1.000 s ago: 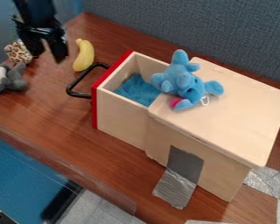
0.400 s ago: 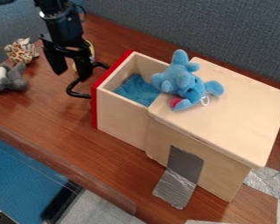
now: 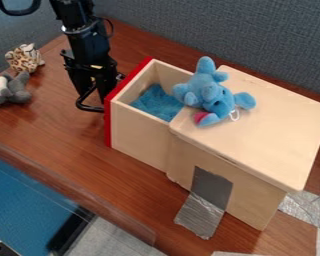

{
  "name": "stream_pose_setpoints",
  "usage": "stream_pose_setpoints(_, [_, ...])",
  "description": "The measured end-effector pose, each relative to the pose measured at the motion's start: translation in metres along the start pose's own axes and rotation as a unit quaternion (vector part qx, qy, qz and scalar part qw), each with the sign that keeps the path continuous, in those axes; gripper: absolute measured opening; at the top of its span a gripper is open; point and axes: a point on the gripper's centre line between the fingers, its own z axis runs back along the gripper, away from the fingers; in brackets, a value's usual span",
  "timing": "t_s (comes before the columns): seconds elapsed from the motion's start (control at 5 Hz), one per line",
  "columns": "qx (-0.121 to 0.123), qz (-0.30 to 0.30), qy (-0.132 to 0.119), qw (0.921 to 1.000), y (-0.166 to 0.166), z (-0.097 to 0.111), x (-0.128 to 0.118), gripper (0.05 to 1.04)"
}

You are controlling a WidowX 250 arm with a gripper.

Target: Close the drawer

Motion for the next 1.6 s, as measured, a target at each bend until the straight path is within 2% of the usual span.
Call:
stream_pose_setpoints(0.2, [-0.003,0.009,0.0,1.0,-0.001,-0.002,-0.002,0.37])
stream_pose_setpoints(0.4, [-0.005,0.016,-0.005,0.9999,-0.003,-0.003,0.0,0.174])
stream_pose_setpoints(0.6, [-0.012,0.016,-0.007,0.9998,-0.011,-0.006,0.001,0.125])
stream_pose_setpoints(0.8, [-0.023,0.006,-0.006,0.9997,-0.027,-0.009,0.003,0.122])
stream_pose_setpoints(1.2, [-0.06,-0.02,-0.005,0.998,-0.071,-0.018,0.008,0.122])
stream_pose_setpoints(1.4, [-0.092,-0.028,-0.004,0.9954,-0.086,-0.018,0.009,0.122])
stream_pose_setpoints(1.6, [-0.13,-0.023,0.008,0.9912,-0.095,-0.023,0.009,0.121])
